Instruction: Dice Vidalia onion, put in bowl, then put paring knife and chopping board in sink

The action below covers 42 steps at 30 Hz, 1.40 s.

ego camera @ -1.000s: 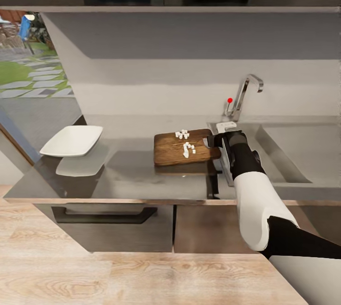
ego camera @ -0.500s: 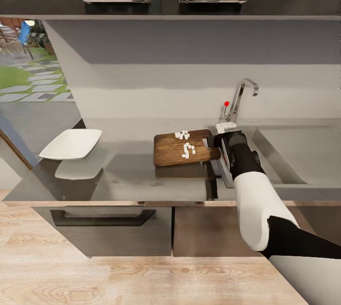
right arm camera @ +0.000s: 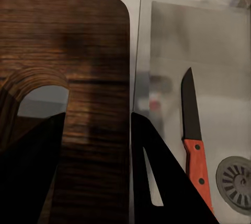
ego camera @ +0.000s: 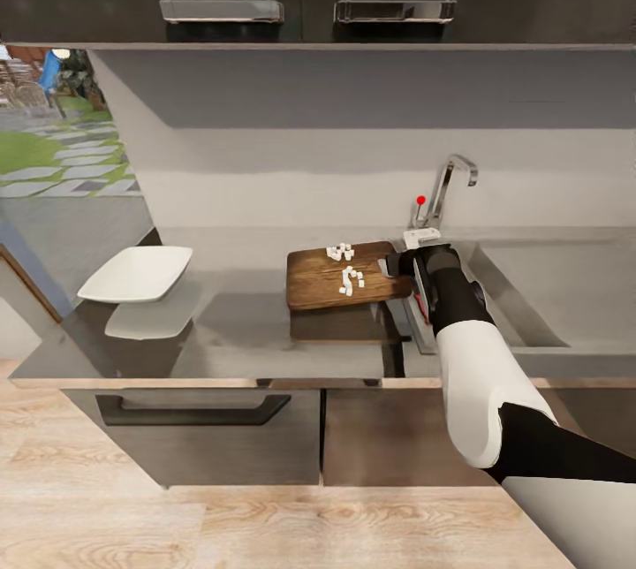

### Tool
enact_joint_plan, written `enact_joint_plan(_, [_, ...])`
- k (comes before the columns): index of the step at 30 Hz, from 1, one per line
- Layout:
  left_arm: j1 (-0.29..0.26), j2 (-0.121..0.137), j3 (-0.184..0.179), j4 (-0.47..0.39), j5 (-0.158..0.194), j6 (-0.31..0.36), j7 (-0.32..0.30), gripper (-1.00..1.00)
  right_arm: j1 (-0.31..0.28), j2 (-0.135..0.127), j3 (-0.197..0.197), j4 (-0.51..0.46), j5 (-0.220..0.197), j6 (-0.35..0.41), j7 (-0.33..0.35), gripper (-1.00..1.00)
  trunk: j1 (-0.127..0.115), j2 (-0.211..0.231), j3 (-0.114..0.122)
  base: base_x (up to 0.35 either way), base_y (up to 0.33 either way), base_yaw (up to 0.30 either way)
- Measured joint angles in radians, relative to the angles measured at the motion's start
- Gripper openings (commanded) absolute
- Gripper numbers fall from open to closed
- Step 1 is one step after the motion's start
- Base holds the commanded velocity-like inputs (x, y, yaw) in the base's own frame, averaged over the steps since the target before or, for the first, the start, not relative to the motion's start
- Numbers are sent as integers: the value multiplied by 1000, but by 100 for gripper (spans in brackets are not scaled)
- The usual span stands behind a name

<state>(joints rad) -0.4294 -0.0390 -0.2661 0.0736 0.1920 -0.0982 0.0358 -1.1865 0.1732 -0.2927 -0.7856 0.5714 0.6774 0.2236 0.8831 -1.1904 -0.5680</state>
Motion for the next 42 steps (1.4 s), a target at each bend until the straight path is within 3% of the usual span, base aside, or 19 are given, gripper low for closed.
enact_joint_plan(20, [0,0,0,0,0,0,0,100,0,0,0,3,2,0,0,-100,0,0,31,1,137,78])
enact_joint_plan(42, [0,0,0,0,0,0,0,100,0,0,1,3,3,0,0,-100,0,0,65,93,188,45])
